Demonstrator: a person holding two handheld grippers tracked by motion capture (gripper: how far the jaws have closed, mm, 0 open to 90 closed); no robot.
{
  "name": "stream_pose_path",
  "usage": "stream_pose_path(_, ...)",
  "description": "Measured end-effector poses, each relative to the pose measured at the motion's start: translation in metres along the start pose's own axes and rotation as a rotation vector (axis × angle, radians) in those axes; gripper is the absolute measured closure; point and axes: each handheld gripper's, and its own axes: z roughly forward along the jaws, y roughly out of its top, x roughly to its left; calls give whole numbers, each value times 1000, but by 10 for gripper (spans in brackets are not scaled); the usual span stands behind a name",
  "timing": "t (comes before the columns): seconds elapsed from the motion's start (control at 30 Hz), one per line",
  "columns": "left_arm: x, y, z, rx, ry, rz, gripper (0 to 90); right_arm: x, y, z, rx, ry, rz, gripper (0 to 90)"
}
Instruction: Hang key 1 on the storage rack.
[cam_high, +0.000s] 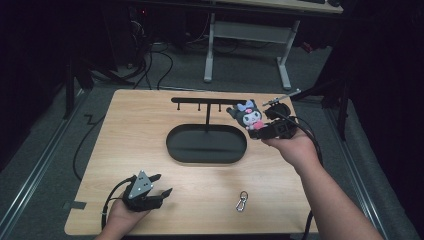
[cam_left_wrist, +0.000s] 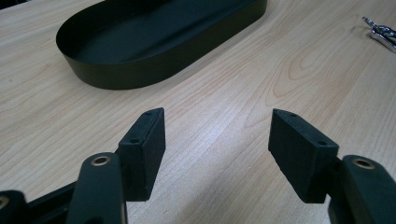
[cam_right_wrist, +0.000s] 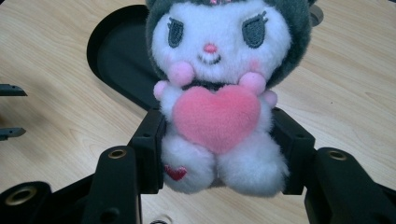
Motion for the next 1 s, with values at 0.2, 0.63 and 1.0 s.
stream_pose_path(0.2,-1,0,0,6,1,13,373,0,6,0,3,-5,2,474)
stream_pose_path(0.63,-1,-1,2,16,-3,12,373,-12,12,9,-7,-43,27,473)
stream_pose_path(1.0,-1,-1,3,28,-10,15,373,-19,2,14,-12,-69,47,473)
